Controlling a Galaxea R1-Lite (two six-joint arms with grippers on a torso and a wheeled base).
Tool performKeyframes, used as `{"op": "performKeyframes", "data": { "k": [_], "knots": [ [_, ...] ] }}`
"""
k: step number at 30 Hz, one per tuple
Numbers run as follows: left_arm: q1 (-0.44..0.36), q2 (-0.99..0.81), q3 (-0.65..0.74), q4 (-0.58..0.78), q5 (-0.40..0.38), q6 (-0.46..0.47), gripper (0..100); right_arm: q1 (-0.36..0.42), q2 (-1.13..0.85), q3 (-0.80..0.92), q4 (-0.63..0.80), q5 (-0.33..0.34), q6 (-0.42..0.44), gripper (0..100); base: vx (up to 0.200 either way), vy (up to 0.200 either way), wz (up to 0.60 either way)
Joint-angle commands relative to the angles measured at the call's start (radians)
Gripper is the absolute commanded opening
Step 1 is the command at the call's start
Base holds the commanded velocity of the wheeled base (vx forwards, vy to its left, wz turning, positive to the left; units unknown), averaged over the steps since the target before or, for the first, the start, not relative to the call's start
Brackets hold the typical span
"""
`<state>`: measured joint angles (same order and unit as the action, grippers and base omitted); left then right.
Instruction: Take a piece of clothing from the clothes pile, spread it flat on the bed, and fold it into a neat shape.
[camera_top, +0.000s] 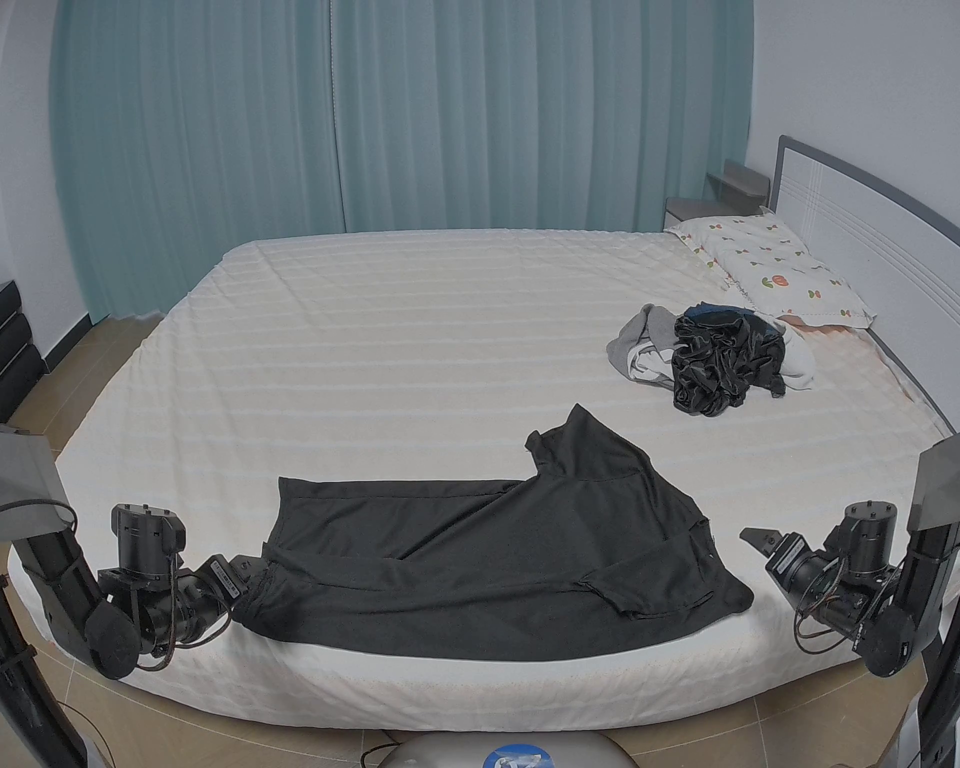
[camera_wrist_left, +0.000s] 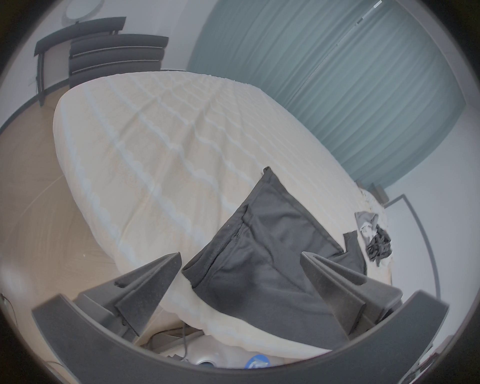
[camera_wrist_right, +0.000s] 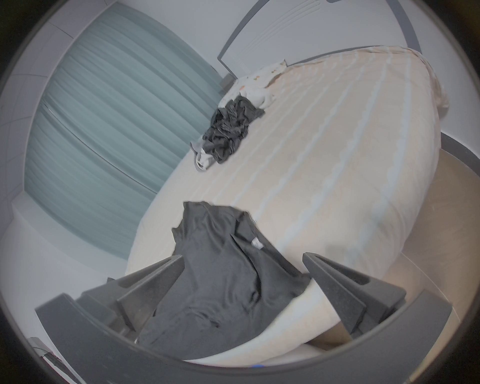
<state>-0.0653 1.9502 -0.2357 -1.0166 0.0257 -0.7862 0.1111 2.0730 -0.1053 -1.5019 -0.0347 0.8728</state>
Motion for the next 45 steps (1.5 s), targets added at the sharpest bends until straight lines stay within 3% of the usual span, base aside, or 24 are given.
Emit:
{"op": "performKeyframes", "data": {
  "k": [1, 12, 24, 36, 45],
  "knots": [
    [0.012, -0.024, -0.03, 0.001, -0.013, -0.056, 100, -0.021, -0.039, -0.053, 0.009, 0.004, -0.003, 100, 0.2, 0.0, 0.0],
    [0.016, 0.036, -0.083, 0.004, -0.035, -0.081, 100, -0.005, 0.084, -0.231, 0.095, 0.081, -0.046, 100, 0.2, 0.0, 0.0],
    [0.016, 0.107, -0.149, 0.007, -0.02, -0.099, 100, 0.061, 0.137, -0.491, 0.365, 0.082, -0.07, 100, 0.0, 0.0, 0.0],
    [0.036, 0.108, -0.158, 0.0, -0.026, -0.099, 100, 0.087, 0.196, -0.55, 0.385, 0.073, -0.072, 100, 0.0, 0.1, 0.0],
    [0.021, 0.171, -0.293, 0.01, -0.036, -0.088, 100, 0.081, 0.202, -0.557, 0.385, 0.073, -0.078, 100, 0.0, 0.0, 0.0]
  ]
}}
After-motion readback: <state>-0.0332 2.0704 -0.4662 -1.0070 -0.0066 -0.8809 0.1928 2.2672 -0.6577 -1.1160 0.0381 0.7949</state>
